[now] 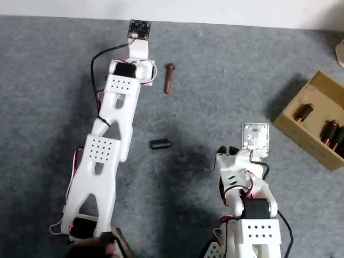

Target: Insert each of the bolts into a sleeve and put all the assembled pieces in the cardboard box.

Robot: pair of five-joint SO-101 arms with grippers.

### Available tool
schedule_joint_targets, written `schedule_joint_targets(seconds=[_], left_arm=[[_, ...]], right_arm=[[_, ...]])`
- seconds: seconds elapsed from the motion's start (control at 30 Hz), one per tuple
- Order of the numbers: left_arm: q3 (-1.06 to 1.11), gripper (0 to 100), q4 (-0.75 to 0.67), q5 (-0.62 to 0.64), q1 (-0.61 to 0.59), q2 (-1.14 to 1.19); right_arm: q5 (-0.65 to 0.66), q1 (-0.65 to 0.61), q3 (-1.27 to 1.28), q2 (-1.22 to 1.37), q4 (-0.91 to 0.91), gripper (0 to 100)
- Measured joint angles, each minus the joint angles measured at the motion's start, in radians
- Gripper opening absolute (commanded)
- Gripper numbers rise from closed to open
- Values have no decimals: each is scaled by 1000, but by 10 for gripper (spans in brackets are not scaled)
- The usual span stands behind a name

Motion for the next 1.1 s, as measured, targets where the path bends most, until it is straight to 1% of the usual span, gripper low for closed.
schedule_joint_targets(seconds=[0.1, 0.23, 0.37, 0.7, 0.9, 1.1], left_arm=[[0, 91, 40, 5, -35, 0], [0, 91, 60, 8, -89, 0], [0, 91, 83, 8, -97, 0], [0, 91, 97, 6, -95, 0], [0, 91, 97, 6, -95, 0], [0, 91, 97, 6, -95, 0]], right_arm=[[-12, -18, 0, 0, 0, 109], [-15, -100, -14, 8, 0, 109], [-15, -138, -83, 109, -51, 109], [-15, -140, -388, 664, -201, 109], [-15, -143, -631, 954, -222, 109], [-15, -176, -850, 1252, -222, 109]])
